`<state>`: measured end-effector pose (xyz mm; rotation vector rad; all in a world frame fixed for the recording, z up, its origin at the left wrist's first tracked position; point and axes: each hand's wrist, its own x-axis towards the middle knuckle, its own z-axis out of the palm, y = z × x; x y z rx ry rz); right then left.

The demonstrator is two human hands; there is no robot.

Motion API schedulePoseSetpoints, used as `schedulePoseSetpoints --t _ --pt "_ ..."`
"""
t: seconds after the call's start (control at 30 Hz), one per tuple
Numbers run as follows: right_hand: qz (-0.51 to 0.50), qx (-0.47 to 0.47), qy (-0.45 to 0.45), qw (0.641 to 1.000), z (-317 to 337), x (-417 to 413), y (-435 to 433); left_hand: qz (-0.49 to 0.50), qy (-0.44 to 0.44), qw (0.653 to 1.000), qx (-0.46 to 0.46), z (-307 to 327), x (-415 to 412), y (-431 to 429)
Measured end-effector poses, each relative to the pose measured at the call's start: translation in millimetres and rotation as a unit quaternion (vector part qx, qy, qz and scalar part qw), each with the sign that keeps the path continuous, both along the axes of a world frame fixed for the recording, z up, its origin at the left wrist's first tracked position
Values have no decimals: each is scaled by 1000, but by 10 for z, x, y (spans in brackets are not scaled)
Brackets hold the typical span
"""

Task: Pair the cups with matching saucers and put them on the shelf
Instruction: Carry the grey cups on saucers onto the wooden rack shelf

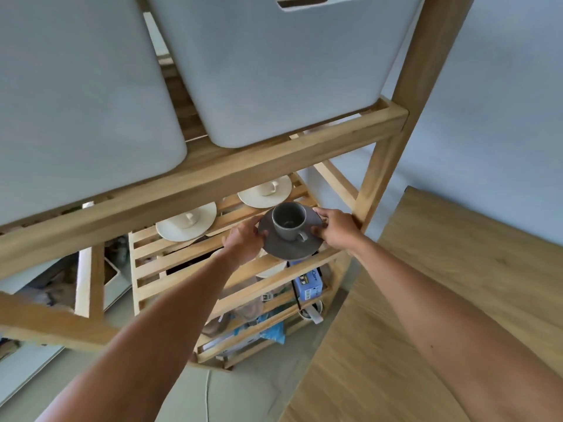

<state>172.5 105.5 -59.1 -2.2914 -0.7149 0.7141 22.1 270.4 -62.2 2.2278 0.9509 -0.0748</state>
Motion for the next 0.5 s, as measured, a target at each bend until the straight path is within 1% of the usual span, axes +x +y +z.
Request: schedulePoseSetpoints --t 0.13,0.5 --pt "-8 -1 6 1000 -53 64 100 -12 17 999 49 -58 67 93" --pt "-2 -26 -12 1000 -187 121 157 -31 4 998 53 -200 82 96"
